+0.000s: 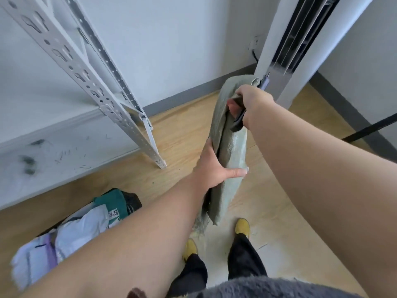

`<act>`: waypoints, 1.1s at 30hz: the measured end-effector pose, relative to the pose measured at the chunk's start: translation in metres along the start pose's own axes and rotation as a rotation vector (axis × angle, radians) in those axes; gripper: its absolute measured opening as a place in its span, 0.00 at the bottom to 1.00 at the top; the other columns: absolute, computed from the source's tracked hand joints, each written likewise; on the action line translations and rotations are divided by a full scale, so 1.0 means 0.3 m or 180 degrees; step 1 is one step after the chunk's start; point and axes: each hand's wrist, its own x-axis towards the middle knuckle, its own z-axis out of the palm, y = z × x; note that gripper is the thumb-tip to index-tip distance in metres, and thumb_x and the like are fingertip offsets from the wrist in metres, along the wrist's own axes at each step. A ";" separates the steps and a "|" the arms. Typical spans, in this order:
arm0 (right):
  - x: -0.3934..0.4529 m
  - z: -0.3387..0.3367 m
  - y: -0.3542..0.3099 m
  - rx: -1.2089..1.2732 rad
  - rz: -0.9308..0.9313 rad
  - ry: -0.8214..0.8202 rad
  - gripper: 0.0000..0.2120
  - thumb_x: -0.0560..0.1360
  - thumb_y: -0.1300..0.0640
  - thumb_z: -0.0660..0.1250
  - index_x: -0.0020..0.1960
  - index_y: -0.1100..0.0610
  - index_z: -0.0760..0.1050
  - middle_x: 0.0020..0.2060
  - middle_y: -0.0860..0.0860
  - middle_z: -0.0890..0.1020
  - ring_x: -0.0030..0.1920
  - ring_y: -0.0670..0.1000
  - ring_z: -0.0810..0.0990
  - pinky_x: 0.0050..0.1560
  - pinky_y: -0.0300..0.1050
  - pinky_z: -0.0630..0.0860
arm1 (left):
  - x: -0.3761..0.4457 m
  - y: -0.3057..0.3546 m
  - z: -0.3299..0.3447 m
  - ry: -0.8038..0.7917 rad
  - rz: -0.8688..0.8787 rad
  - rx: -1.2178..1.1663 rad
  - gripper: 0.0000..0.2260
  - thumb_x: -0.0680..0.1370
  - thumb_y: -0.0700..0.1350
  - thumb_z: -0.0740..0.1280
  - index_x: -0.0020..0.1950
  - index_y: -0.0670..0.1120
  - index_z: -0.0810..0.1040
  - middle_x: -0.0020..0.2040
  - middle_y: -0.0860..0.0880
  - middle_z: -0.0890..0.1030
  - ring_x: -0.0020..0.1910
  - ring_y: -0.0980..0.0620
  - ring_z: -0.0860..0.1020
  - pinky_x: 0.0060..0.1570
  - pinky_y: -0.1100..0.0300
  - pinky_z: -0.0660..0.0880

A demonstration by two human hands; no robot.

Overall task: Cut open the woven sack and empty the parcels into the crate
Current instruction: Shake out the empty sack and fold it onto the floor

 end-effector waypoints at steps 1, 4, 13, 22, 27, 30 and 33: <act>0.019 0.011 -0.021 0.0031 0.0073 -0.0055 0.10 0.74 0.62 0.66 0.55 0.61 0.73 0.42 0.56 0.81 0.20 0.49 0.78 0.25 0.39 0.78 | 0.020 0.010 0.003 0.0279 -0.0069 0.0009 0.61 0.54 0.63 0.80 0.77 0.56 0.45 0.75 0.53 0.63 0.73 0.50 0.64 0.72 0.46 0.62; 0.060 0.017 -0.099 0.0287 0.0301 -0.0213 0.14 0.75 0.60 0.67 0.59 0.60 0.73 0.40 0.55 0.80 0.18 0.49 0.77 0.22 0.36 0.74 | 0.074 0.024 0.006 0.0832 -0.0365 0.0130 0.54 0.61 0.61 0.76 0.77 0.57 0.45 0.72 0.52 0.68 0.69 0.47 0.70 0.70 0.41 0.63; 0.188 -0.102 -0.191 -0.1245 -0.0843 -0.1252 0.18 0.71 0.54 0.75 0.58 0.56 0.77 0.51 0.53 0.82 0.29 0.46 0.80 0.34 0.38 0.79 | 0.202 0.217 -0.035 0.0417 -0.0344 -0.0236 0.03 0.78 0.39 0.61 0.50 0.44 0.73 0.35 0.48 0.71 0.31 0.51 0.68 0.32 0.59 0.64; 0.286 -0.165 -0.128 -0.3555 -0.2193 -0.2145 0.38 0.63 0.55 0.80 0.70 0.48 0.69 0.51 0.42 0.77 0.52 0.45 0.75 0.45 0.35 0.73 | 0.318 0.397 -0.167 0.0140 -0.0242 0.0397 0.18 0.68 0.40 0.71 0.57 0.44 0.79 0.52 0.42 0.82 0.52 0.42 0.80 0.58 0.44 0.76; 0.355 -0.104 -0.127 -0.3647 -0.2287 -0.1707 0.26 0.62 0.50 0.79 0.57 0.50 0.76 0.46 0.48 0.82 0.47 0.51 0.79 0.45 0.45 0.75 | 0.341 0.422 -0.254 0.0148 -0.0068 0.0121 0.16 0.70 0.45 0.76 0.56 0.48 0.79 0.52 0.49 0.83 0.54 0.49 0.81 0.59 0.53 0.76; 0.395 -0.053 -0.141 -0.3643 -0.2362 -0.1397 0.22 0.64 0.51 0.78 0.55 0.52 0.76 0.44 0.49 0.80 0.46 0.51 0.77 0.44 0.43 0.71 | 0.360 0.365 -0.310 0.0196 -0.0068 0.0251 0.22 0.69 0.47 0.77 0.61 0.49 0.76 0.54 0.53 0.80 0.55 0.53 0.79 0.61 0.55 0.74; 0.427 0.003 -0.168 -0.3756 -0.2112 -0.1709 0.18 0.65 0.54 0.77 0.53 0.52 0.77 0.43 0.51 0.82 0.43 0.53 0.79 0.44 0.46 0.77 | 0.415 0.300 -0.348 0.0141 -0.0311 0.1300 0.28 0.68 0.49 0.78 0.65 0.49 0.72 0.59 0.52 0.79 0.56 0.50 0.77 0.59 0.55 0.73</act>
